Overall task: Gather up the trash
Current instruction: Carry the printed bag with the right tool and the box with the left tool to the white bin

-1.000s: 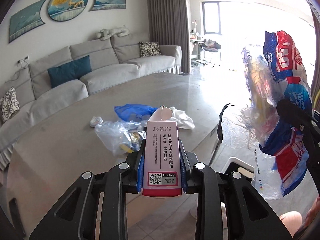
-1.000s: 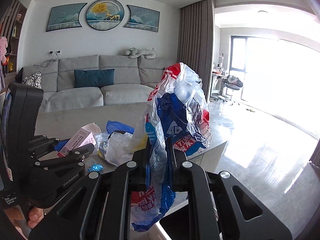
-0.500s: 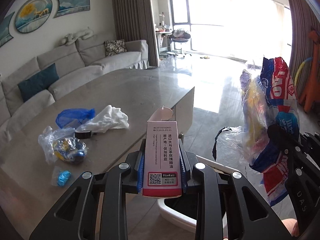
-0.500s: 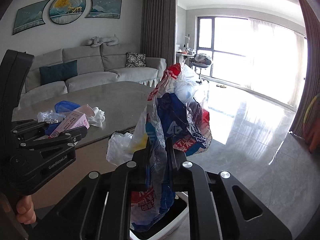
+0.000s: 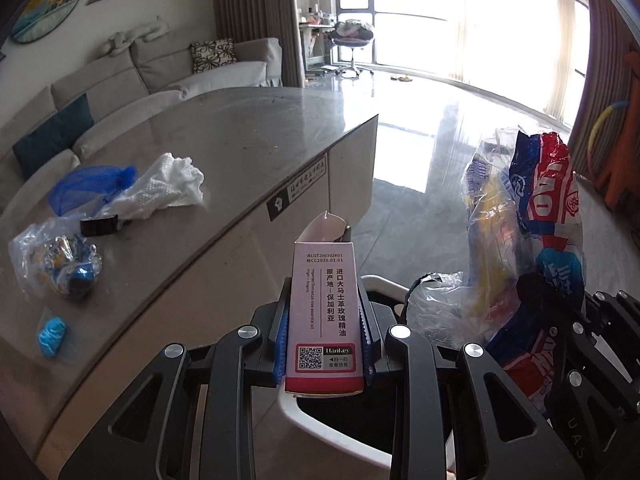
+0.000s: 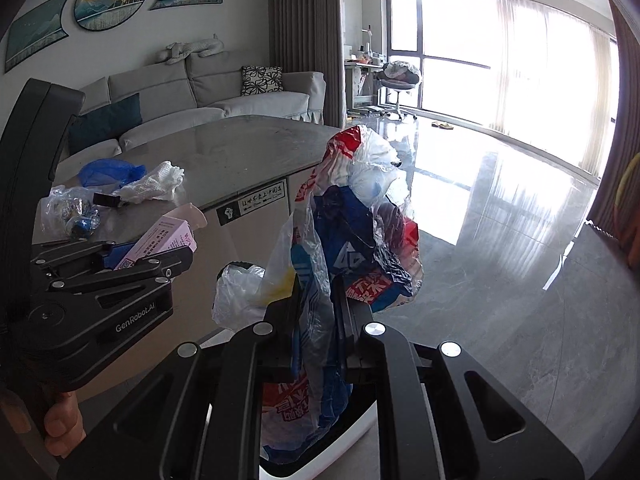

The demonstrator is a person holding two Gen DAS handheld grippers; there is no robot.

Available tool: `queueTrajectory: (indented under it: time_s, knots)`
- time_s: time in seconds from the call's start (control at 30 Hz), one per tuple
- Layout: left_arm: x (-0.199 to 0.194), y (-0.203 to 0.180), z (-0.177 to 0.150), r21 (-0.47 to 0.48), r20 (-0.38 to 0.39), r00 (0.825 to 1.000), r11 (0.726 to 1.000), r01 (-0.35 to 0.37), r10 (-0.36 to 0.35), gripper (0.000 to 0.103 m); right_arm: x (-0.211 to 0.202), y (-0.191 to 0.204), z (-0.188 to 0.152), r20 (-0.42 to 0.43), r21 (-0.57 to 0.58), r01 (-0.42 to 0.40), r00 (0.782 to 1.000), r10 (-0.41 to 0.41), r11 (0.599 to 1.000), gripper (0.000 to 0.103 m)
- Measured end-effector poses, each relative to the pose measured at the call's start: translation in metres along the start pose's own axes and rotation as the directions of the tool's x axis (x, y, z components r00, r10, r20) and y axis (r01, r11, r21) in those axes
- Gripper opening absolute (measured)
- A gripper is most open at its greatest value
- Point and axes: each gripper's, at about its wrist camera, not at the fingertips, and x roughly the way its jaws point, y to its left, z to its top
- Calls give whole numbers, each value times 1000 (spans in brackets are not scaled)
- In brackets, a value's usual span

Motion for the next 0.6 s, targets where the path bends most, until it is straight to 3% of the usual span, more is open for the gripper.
queueTrajectory:
  time_s: [0.17, 0.43, 0.6]
  knots:
    - [17, 5, -12, 7, -33, 999, 1000, -18, 18, 29, 37, 4, -27, -105, 64, -17, 994, 23, 998, 14]
    - [39, 13, -17, 1, -63, 998, 1000, -30, 30, 29, 78, 7, -59, -246, 39, -9, 969, 18, 999, 14]
    - [47, 9, -17, 9, -75, 997, 1000, -23, 23, 29, 89, 9, -69, -291, 23, -14, 957, 20, 1000, 14]
